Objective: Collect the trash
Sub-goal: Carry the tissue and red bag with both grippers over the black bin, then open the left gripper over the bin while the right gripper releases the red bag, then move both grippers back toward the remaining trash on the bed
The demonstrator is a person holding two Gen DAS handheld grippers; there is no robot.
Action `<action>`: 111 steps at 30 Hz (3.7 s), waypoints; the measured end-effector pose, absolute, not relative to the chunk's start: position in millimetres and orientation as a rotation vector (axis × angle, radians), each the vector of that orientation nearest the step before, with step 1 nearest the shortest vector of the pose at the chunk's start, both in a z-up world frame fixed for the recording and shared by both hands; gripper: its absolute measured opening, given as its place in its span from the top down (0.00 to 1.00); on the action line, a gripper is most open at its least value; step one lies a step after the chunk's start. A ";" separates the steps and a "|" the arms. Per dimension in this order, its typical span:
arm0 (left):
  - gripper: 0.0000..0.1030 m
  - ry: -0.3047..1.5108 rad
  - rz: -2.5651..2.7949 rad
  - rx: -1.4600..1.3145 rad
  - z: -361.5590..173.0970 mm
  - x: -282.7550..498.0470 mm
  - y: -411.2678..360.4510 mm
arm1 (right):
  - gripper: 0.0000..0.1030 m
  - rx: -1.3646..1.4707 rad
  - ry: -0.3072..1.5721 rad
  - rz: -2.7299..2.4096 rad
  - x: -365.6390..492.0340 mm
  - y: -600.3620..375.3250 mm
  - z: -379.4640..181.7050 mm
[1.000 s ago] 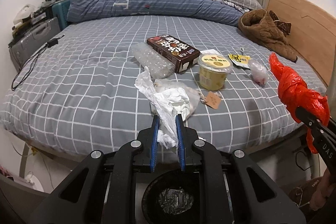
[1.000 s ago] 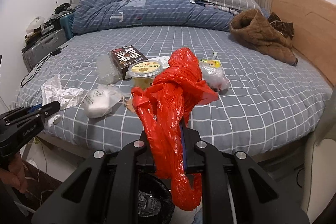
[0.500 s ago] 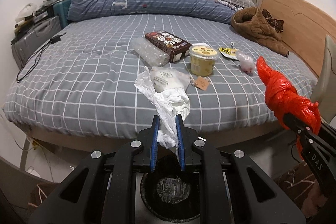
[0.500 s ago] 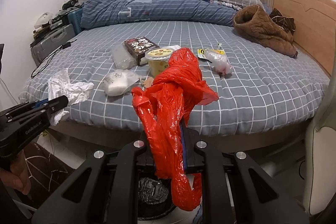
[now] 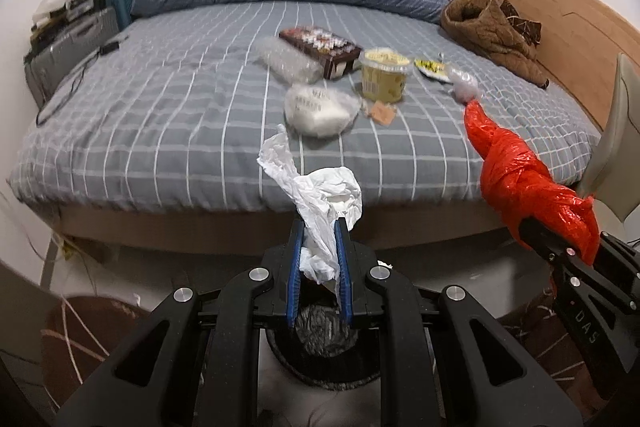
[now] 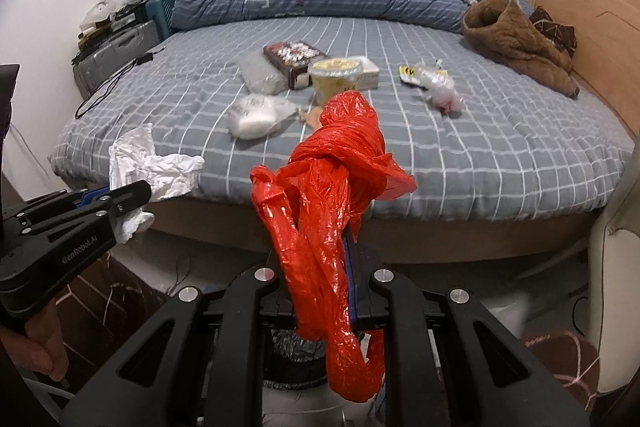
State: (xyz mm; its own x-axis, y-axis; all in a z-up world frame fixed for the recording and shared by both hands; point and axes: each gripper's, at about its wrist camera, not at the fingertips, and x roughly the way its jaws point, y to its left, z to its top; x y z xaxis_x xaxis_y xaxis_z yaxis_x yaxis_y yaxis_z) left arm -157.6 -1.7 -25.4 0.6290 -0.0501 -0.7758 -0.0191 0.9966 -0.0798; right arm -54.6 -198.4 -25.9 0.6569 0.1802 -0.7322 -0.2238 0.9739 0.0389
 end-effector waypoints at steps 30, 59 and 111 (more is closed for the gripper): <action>0.86 1.130 -0.080 -0.058 -152.8 -114.5 -37.0 | 0.86 -0.048 1.087 0.196 -28.7 -208.4 -137.7; 0.29 1.181 -0.035 -0.042 -183.6 -108.2 -3.3 | 0.86 -0.065 1.154 0.261 -17.4 -175.6 -153.2; 0.06 0.952 0.036 -0.027 -97.9 -118.5 30.6 | 0.07 -0.091 0.866 0.039 -6.5 -181.3 -88.0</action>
